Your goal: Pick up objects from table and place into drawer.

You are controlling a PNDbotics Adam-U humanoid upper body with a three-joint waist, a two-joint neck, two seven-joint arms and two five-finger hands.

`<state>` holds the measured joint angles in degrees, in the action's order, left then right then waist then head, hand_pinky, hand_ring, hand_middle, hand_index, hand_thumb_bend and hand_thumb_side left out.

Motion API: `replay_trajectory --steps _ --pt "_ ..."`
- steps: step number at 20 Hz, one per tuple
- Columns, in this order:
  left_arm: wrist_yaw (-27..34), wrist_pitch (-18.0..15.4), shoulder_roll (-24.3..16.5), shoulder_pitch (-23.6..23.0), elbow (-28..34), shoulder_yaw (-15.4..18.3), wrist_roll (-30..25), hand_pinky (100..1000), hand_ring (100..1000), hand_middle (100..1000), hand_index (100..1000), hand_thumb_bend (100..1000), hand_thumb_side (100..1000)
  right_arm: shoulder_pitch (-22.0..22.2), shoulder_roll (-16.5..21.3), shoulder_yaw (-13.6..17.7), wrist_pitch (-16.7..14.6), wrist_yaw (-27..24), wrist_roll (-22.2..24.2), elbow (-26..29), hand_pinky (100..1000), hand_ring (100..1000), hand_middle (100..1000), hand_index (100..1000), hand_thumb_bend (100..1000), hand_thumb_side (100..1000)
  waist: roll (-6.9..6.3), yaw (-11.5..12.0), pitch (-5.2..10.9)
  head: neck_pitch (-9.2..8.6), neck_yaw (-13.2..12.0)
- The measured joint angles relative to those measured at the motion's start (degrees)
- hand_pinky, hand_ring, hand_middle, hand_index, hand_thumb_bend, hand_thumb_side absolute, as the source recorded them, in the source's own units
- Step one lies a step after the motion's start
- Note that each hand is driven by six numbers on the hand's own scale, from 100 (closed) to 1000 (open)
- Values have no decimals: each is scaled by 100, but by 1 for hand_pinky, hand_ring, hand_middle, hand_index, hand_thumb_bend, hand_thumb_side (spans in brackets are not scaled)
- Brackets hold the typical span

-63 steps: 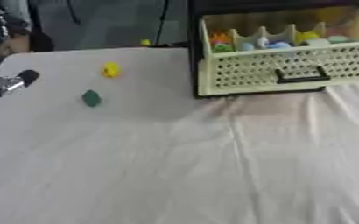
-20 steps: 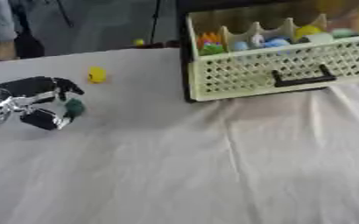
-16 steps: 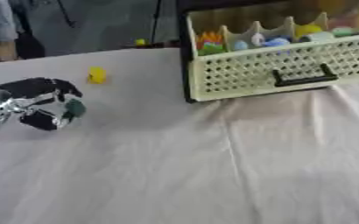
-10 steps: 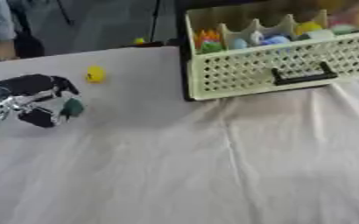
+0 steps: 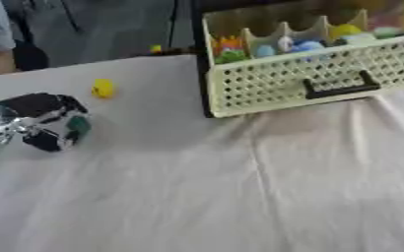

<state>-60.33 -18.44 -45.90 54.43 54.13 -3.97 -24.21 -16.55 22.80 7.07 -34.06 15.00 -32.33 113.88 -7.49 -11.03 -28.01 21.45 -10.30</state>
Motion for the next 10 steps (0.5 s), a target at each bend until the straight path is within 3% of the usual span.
replay_trajectory --steps 10 --pt "-78 82 0 49 -67 69 -45 593 748 837 878 100 330 -9 -53 -2 13 -4 23 0 497 510 490 726 100 466 -19 -3 -41 -22 -24"
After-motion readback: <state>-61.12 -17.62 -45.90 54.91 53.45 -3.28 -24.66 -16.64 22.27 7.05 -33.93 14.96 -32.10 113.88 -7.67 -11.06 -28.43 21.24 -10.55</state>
